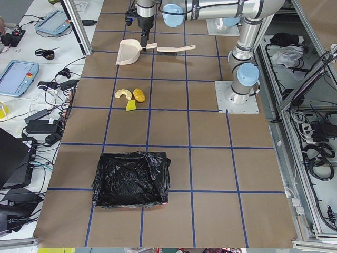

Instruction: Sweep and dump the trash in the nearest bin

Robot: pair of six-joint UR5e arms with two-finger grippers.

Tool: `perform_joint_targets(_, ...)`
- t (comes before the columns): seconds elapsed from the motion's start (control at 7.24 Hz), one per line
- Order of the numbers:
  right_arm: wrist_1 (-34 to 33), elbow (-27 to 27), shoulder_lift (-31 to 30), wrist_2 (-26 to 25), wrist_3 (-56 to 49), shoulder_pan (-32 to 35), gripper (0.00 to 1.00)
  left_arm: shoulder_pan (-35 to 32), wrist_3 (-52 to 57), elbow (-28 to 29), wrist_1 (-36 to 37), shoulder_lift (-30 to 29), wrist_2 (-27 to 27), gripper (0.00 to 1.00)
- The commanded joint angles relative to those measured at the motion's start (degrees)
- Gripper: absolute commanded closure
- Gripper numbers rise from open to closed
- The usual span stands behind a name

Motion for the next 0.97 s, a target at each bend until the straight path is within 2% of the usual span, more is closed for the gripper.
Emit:
perform_joint_targets(0.0,-0.06,0.64,-0.07,-0.05,0.0,0.0,0.0,-0.23,-2.94,-0.31,-1.04,-0.5,0.12,0.0)
perform_joint_targets(0.28,-0.15,1.25,-0.68,-0.05,0.34,0.0,0.0,0.12,-8.66,-0.66,-0.26,-1.91,-0.5,0.0)
perform_joint_targets(0.41,-0.24,1.34,-0.86,0.04,0.96,0.09,0.0,-0.23,-9.37,-0.49,3.14,-4.09,-0.58,0.0)
perform_joint_targets(0.69,-0.15,0.73,0.1,0.21,0.88,0.17,0.0,-0.85,-8.33,0.04,6.94,-7.0,-0.5,0.0)
perform_joint_targets(0.83,-0.15,1.16,1.24,1.08,1.75,0.96,0.03,-2.24,-6.76,0.21,9.47,-8.75,-0.24,0.0)
